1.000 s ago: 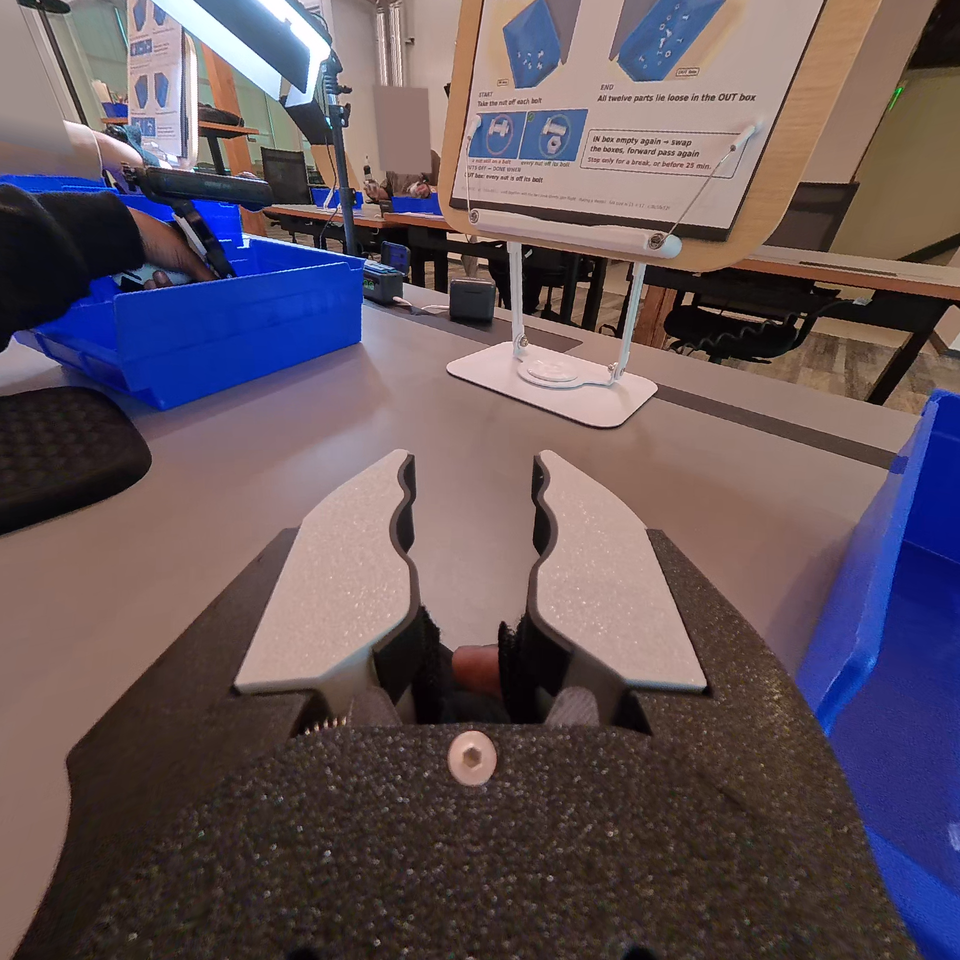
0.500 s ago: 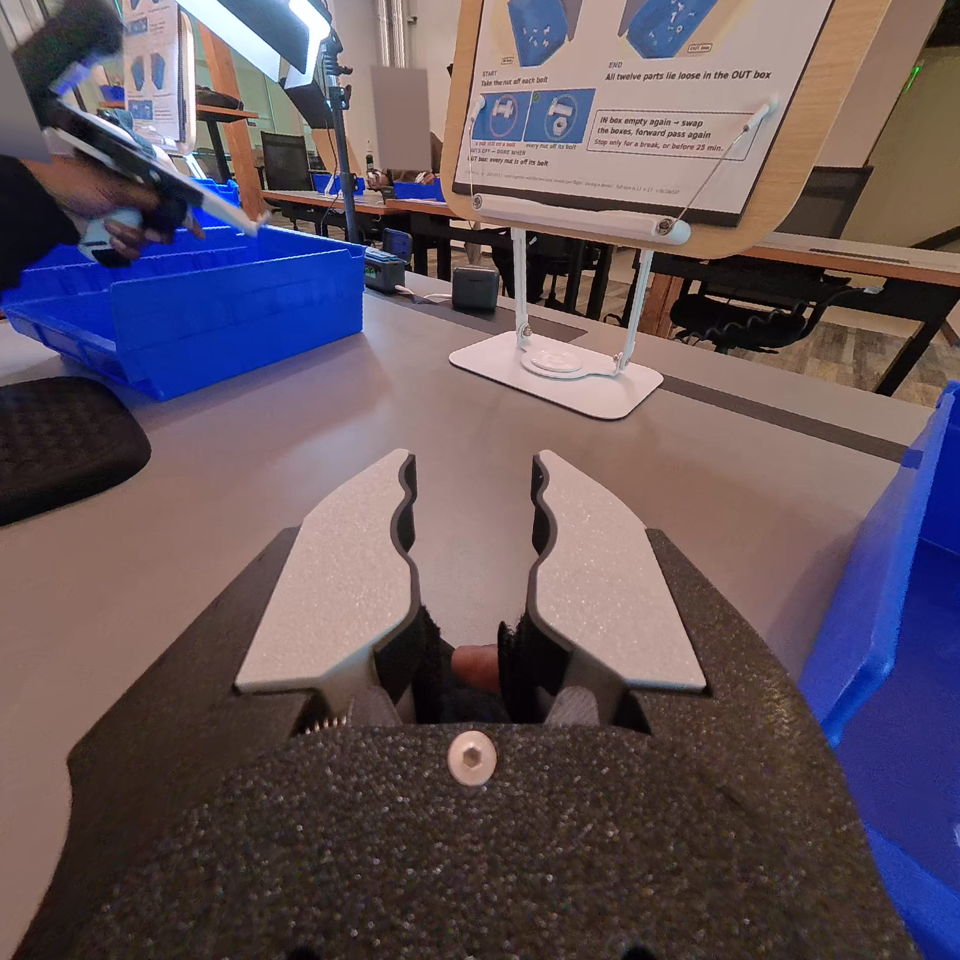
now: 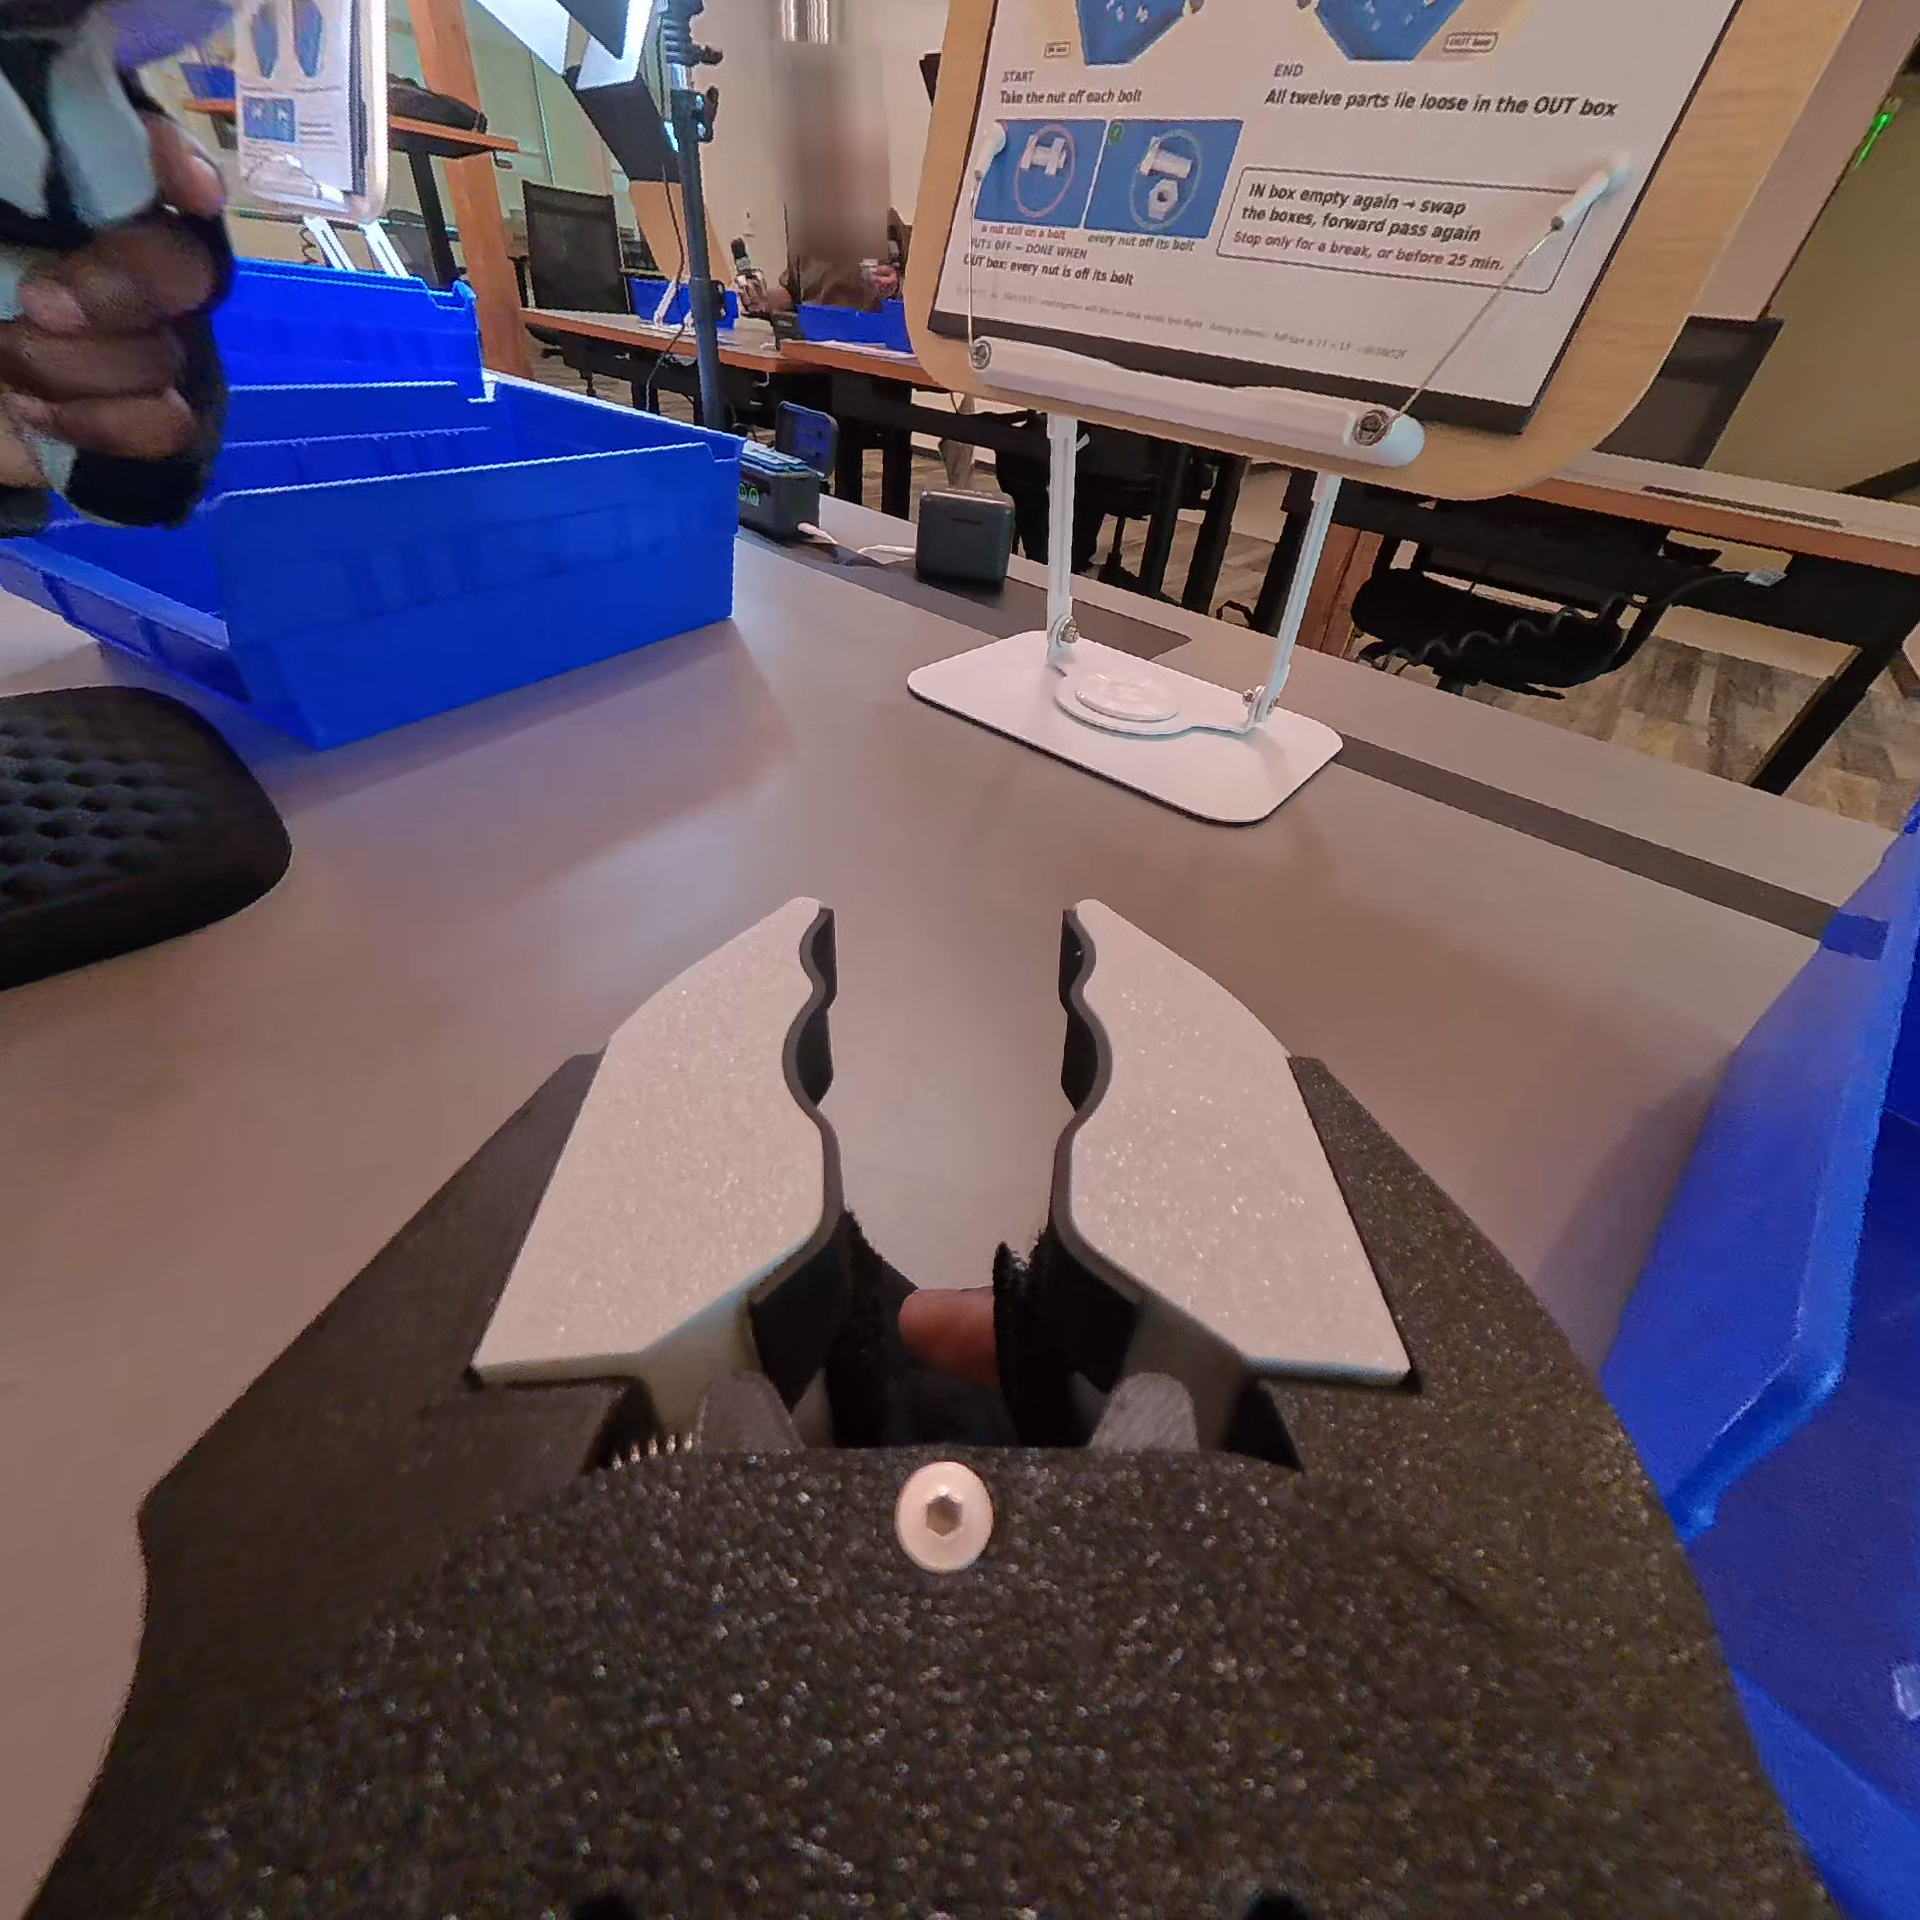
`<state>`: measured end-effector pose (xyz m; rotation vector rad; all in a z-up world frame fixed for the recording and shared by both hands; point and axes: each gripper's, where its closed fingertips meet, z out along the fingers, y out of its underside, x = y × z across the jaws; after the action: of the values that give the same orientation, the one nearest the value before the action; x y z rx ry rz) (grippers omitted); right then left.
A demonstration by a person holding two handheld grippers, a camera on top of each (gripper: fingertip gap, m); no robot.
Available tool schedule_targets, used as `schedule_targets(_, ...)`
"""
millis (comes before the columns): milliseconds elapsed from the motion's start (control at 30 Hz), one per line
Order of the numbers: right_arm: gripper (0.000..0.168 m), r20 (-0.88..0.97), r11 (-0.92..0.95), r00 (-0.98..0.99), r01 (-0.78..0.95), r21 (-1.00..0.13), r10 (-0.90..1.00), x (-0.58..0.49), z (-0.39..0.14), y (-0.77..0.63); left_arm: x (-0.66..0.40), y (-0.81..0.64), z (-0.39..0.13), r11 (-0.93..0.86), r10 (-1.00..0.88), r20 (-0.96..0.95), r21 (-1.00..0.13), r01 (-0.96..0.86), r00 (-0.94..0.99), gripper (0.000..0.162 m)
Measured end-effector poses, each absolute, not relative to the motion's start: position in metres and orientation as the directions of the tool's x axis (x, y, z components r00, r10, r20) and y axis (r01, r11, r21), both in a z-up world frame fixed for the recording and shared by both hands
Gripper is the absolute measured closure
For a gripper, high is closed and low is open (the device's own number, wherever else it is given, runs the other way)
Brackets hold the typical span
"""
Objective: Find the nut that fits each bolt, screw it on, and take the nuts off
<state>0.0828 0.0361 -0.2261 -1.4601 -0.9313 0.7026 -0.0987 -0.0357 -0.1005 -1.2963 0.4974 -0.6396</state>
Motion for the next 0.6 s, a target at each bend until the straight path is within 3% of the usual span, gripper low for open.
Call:
schedule_targets(367,0.127,0.124,0.039,0.483,0.182,-0.982,0.867,0.079,-0.23,0.034,-0.027,-0.059,-0.142,0.035,-0.833,0.151,-0.945,0.324,0.533,0.156)
schedule_targets(600,0.128,0.124,0.03,0.471,0.203,-0.979,0.873,0.076,-0.234,0.034,-0.017,-0.063,-0.165,0.004,-0.863,0.166,-0.942,0.336,0.477,0.156)
